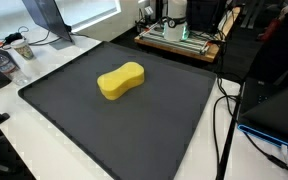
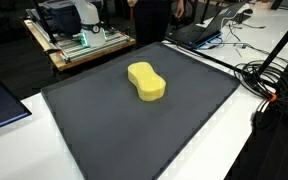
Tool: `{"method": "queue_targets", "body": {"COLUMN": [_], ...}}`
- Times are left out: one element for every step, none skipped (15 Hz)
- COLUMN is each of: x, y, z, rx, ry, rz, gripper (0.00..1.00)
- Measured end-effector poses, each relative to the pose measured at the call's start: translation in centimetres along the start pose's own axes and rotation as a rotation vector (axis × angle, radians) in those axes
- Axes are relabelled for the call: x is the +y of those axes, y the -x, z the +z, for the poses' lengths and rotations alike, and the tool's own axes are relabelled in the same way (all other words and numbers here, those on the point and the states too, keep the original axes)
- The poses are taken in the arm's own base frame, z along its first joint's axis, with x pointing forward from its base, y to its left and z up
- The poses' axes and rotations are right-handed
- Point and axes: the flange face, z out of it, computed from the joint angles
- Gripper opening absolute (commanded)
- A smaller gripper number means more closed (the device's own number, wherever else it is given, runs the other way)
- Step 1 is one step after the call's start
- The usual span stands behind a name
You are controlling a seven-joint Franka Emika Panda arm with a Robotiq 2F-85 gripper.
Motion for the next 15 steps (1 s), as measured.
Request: {"method": "queue_targets", "body": {"x": [0.0,0.0,0.0,0.0,0.0,0.0,0.0,-0.1,-0.4,-1.0,-1.9,-2.9,-4.1,-5.3,-6.4], "y": [0.0,0.0,0.0,0.0,0.0,0.0,0.0,0.0,0.1,0.2,0.5,0.8,1.3,2.0,2.7], "z": [0.0,0.0,0.0,0.0,0.0,0.0,0.0,0.0,0.0,-0.1,-0.3,-0.5,-0.9,-1.2,-1.7], "rx": [0.000,0.000,0.000,0.000,0.000,0.000,0.000,0.000,0.000,0.002,0.003,0.008,0.011,0.015,0.020], "ry": [0.000,0.000,0.000,0.000,0.000,0.000,0.000,-0.002,-0.003,-0.007,-0.013,-0.019,-0.024,-0.028,-0.035], "rz": [0.000,0.000,0.000,0.000,0.000,0.000,0.000,-0.002,-0.013,-0.027,-0.047,-0.071,-0.099,-0.127,-0.155], "gripper": [1.00,1.00,1.00,1.00,1.00,1.00,1.00,1.00,1.00,1.00,1.00,1.00,1.00,1.00,1.00]}}
